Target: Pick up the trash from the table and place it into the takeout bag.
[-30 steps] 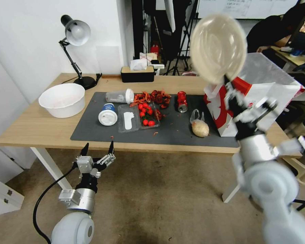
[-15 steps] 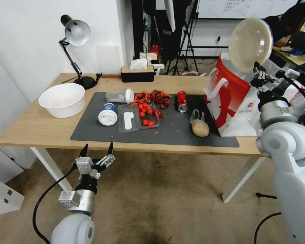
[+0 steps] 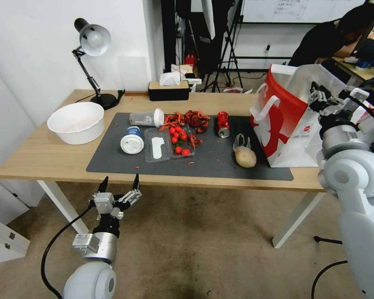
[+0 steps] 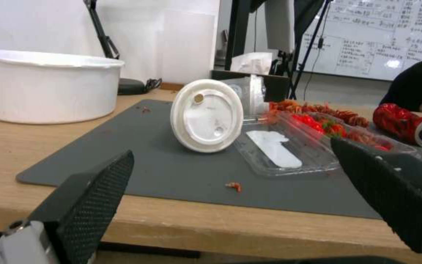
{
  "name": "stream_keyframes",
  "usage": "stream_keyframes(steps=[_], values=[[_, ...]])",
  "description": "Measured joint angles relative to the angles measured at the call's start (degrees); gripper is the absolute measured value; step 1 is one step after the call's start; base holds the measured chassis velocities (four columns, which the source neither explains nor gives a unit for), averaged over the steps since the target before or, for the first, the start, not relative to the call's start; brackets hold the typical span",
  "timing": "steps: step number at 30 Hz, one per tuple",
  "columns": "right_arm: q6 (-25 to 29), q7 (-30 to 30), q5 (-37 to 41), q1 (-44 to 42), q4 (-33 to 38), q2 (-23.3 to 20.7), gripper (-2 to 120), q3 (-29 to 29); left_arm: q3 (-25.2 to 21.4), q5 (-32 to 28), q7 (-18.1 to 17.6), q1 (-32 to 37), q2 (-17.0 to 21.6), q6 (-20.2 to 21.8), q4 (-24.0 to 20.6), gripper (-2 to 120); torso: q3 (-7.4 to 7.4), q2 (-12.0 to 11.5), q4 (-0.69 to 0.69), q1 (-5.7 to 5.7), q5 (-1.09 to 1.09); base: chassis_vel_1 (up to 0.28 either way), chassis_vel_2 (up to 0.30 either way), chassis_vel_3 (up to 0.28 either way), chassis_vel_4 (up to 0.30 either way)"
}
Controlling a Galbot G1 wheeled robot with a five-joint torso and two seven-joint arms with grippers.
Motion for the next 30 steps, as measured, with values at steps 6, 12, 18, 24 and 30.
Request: stream_keyframes(steps=[6, 12, 18, 24, 30], values=[[8.3, -9.0, 5.4, -2.9, 3.4, -0.2, 67, 1.6, 0.1, -0.1, 0.0, -0.2, 0.2, 0.0, 0.0, 100, 0.00, 0.0, 0.00, 0.00, 0.00, 0.000, 0.000, 0.000, 0.000], [16.2, -27.7, -1.4, -17.6, 12.2, 1.2, 88, 0.2, 0.0, -0.5, 0.0, -0.5, 0.6, 0.0, 0.0, 100, -0.01, 0.0, -0.01, -0.02, 0.00, 0.000, 0.000, 0.000, 0.000], [20.6, -31.2, -14.5, -26.3, 12.8, 3.0, 100, -1.4, 0.0, -0.6, 0.0, -0.5, 0.8, -0.1, 0.1, 100, 0.00, 0.0, 0.00, -0.02, 0.00, 0.000, 0.000, 0.000, 0.000], [28.8, -28.8, -30.7, -37.5, 9.1, 5.9, 100, -3.3, -0.2, -0.9, 0.0, -0.4, 1.1, -0.4, 0.2, 100, 0.00, 0.0, -0.01, -0.02, -0.01, 0.000, 0.000, 0.000, 0.000], [34.2, -26.9, -36.6, -43.9, 4.0, 8.0, 100, -4.8, -0.2, -1.0, 0.0, -0.4, 1.0, -0.5, 0.3, 100, 0.00, 0.0, -0.01, -0.01, 0.00, 0.000, 0.000, 0.000, 0.000]])
